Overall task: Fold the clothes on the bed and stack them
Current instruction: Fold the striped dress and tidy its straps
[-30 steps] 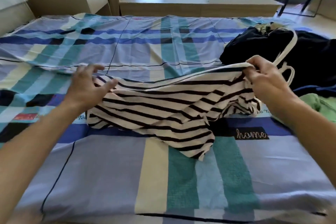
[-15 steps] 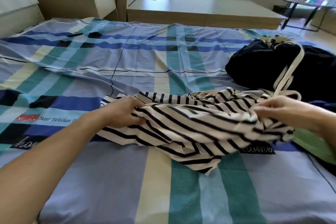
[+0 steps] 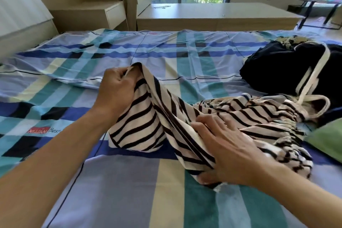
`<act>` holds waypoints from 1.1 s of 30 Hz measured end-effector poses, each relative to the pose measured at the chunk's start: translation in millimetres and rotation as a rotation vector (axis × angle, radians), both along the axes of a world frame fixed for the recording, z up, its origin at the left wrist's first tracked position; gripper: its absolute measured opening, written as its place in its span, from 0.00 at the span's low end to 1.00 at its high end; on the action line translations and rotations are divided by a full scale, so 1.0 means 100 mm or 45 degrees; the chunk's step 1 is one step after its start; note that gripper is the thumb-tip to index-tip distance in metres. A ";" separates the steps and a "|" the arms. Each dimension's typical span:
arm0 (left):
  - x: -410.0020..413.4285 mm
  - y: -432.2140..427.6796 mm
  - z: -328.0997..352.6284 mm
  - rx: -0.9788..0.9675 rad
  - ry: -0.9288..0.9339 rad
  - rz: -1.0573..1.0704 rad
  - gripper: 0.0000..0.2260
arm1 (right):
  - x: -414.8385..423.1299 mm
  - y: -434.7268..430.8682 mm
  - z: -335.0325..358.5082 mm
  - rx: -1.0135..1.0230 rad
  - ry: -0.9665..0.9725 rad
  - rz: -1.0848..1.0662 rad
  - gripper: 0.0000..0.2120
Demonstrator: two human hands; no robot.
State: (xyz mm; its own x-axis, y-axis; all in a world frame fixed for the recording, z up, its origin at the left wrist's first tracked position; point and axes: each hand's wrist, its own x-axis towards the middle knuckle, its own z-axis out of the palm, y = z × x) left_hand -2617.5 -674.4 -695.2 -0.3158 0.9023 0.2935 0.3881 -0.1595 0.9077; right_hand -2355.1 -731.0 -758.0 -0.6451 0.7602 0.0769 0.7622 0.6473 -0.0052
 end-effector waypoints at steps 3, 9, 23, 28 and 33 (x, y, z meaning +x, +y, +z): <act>-0.13 0.05 -0.11 -0.023 0.272 0.144 0.12 | -0.03 0.11 -0.08 0.076 0.160 -0.235 0.43; 0.00 -0.14 -0.32 -0.019 0.831 -0.489 0.11 | 0.41 0.49 0.24 -0.368 0.916 -0.713 0.15; 0.18 0.11 -0.41 -0.423 0.361 -0.557 0.14 | 0.21 -0.02 0.39 -0.556 0.475 -0.193 0.32; 0.22 -0.02 -0.15 -0.763 -0.103 -0.679 0.10 | 0.09 0.00 -0.03 -0.160 -0.111 -0.295 0.39; 0.06 0.01 -0.15 -0.980 -0.054 -0.599 0.14 | 0.21 0.28 0.13 -0.678 0.701 -0.389 0.10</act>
State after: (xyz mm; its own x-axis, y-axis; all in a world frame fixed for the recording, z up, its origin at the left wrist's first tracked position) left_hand -2611.7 -673.8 -710.1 0.1386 0.8829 -0.4487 0.4001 0.3645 0.8409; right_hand -2333.6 -702.6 -745.3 -0.3791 0.9201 -0.0989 0.7032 0.2170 -0.6770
